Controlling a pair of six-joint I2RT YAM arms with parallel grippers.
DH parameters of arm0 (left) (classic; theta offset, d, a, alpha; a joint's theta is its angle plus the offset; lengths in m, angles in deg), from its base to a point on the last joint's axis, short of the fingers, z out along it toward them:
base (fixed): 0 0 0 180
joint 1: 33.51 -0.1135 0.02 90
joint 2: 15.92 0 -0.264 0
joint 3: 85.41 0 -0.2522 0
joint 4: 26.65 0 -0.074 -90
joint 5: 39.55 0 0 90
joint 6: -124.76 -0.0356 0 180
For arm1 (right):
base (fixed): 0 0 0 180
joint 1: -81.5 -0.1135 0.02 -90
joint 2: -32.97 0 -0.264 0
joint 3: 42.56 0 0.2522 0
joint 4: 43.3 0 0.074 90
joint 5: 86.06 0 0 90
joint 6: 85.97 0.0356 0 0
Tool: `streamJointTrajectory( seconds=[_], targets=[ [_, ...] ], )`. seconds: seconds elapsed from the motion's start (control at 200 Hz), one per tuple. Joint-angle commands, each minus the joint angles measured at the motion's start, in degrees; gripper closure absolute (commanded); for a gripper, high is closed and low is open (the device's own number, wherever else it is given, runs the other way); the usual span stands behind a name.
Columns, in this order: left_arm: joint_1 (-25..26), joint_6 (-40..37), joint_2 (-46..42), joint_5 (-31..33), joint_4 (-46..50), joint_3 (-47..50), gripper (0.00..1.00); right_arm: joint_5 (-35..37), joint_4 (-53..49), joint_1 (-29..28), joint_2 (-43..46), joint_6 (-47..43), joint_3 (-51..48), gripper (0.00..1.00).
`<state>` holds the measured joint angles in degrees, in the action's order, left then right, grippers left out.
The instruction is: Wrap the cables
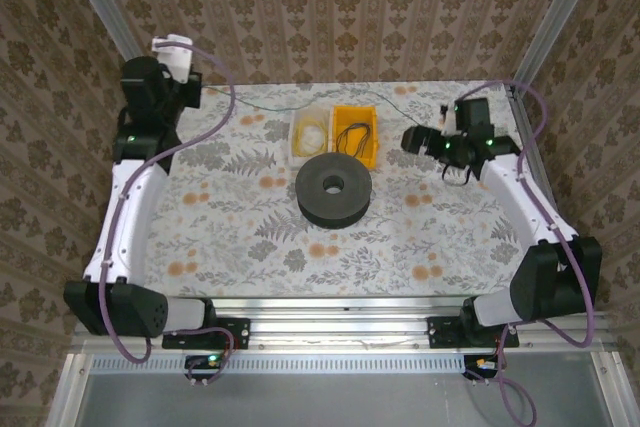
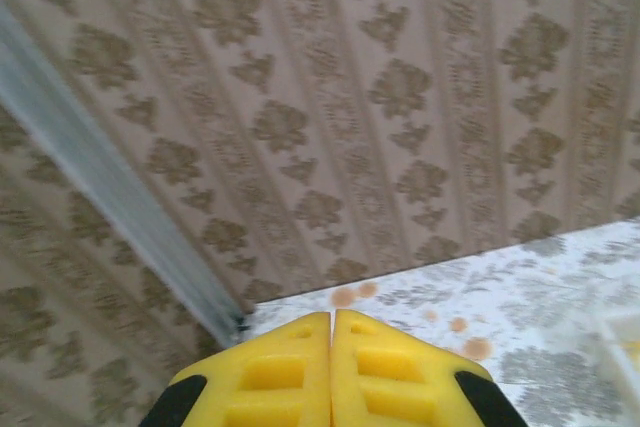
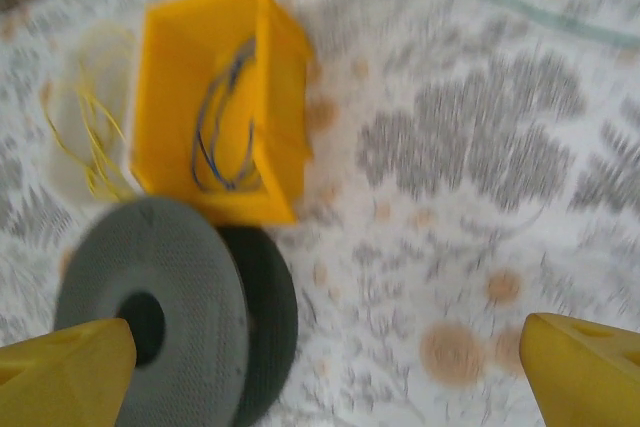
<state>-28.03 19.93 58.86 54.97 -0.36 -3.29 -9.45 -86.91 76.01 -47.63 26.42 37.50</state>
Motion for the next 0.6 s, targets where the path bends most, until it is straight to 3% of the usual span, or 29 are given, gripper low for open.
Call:
streamJointTrajectory(
  seconds=[0.0, 0.21, 0.34, 0.47, 0.595],
  targets=[
    [-2.30, -2.49, -3.11, 1.39, 0.93, 1.42, 1.00, -1.55, 3.87, -2.61, 4.73, 2.47, -4.95, 0.00],
    [-8.12, -0.66, -7.30, -1.40, 1.59, 4.77, 1.00, -0.98, 6.45, -4.01, 5.36, 5.68, -11.53, 0.00],
    [-8.32, 0.04, -8.59, -2.92, 1.75, 6.69, 1.00, 5.36, 7.20, -3.69, 1.24, 6.76, -11.90, 0.01],
    [-8.30, 0.92, -8.95, -4.76, 1.78, 7.73, 1.00, 8.82, 9.22, -1.64, -8.96, 7.84, -8.85, 0.03],
    [-8.10, 1.25, -9.11, -6.58, 1.89, 8.11, 1.00, 5.19, 12.28, 0.93, -18.42, 9.41, -2.84, 0.04]
  ],
)
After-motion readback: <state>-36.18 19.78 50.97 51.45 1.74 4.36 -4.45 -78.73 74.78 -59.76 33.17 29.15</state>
